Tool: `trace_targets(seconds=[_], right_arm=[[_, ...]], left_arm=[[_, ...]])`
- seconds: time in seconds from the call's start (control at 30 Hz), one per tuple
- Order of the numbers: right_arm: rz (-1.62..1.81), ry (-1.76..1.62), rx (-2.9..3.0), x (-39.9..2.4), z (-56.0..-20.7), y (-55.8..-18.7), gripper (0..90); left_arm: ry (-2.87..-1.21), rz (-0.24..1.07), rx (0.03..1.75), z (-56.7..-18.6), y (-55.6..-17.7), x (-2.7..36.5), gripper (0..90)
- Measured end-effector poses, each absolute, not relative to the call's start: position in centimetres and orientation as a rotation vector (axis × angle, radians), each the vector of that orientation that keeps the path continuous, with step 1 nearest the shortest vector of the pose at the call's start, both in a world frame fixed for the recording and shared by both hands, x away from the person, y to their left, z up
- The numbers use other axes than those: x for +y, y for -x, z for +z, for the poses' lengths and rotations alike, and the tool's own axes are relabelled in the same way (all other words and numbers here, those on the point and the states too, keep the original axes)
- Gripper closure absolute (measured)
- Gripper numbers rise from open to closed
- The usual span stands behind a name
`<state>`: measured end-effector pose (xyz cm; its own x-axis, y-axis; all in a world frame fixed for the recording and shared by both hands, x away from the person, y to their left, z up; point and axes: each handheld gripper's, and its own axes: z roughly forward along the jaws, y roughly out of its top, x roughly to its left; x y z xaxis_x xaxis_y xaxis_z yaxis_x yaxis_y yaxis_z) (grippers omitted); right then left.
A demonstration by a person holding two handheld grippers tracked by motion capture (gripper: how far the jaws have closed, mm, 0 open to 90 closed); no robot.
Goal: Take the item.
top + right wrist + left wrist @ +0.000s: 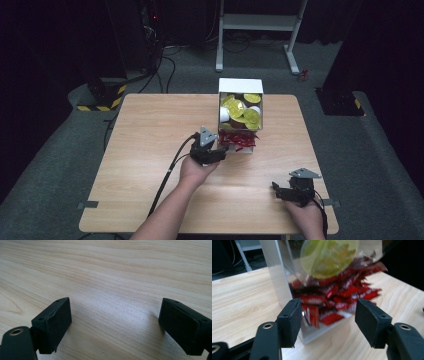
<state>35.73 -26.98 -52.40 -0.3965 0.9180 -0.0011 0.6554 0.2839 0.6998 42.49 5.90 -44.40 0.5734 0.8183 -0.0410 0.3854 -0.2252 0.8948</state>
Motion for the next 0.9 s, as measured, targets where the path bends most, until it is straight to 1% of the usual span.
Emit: trace_targets(seconds=[0.07, 0.13, 0.23, 0.3, 0.33, 0.37, 0.53, 0.6, 0.67, 0.8, 0.9], right_arm=[[0.879, -1.414, 2.154, -27.0, -52.4, -35.7, 11.3], [0.878, -1.410, 2.152, -27.0, -52.4, -35.7, 11.6], [0.878, -1.407, 2.152, -27.0, -52.4, -35.8, 11.7], [0.878, -1.409, 2.153, -27.0, -52.4, -35.7, 11.8], [0.878, -1.409, 2.153, -27.0, -52.4, -35.7, 11.8], [0.879, -1.409, 2.153, -27.0, -52.4, -35.7, 11.8], [0.880, -1.412, 2.149, -27.0, -52.4, -35.7, 12.5], [0.880, -1.402, 2.151, -27.1, -52.4, -35.8, 12.6], [0.880, -1.407, 2.150, -27.1, -52.4, -35.8, 12.6], [0.877, -1.405, 2.145, -27.0, -52.4, -35.8, 13.2], [0.879, -1.405, 2.146, -27.1, -52.4, -35.8, 13.3]], left_arm=[[-1.832, 0.563, 0.988, -44.5, -42.8, 5.4, 41.0], [-1.833, 0.563, 0.995, -44.6, -43.0, 5.1, 44.8], [-1.850, 0.596, 1.002, -44.9, -43.4, 4.3, 47.8], [-1.833, 0.605, 1.022, -45.1, -43.5, 4.5, 52.2], [-1.833, 0.605, 1.022, -45.1, -43.5, 4.5, 57.8], [-1.822, 0.598, 1.026, -45.2, -43.4, 4.6, 57.8], [-1.791, 0.625, 1.014, -45.1, -43.1, 5.3, 75.0], [-1.791, 0.639, 1.014, -45.0, -42.9, 5.5, 78.8], [-1.794, 0.649, 1.020, -45.0, -42.6, 5.7, 81.5], [-1.794, 0.657, 1.025, -44.8, -42.4, 5.8, 84.2], [-1.788, 0.660, 1.016, -44.8, -42.4, 5.7, 82.7]])
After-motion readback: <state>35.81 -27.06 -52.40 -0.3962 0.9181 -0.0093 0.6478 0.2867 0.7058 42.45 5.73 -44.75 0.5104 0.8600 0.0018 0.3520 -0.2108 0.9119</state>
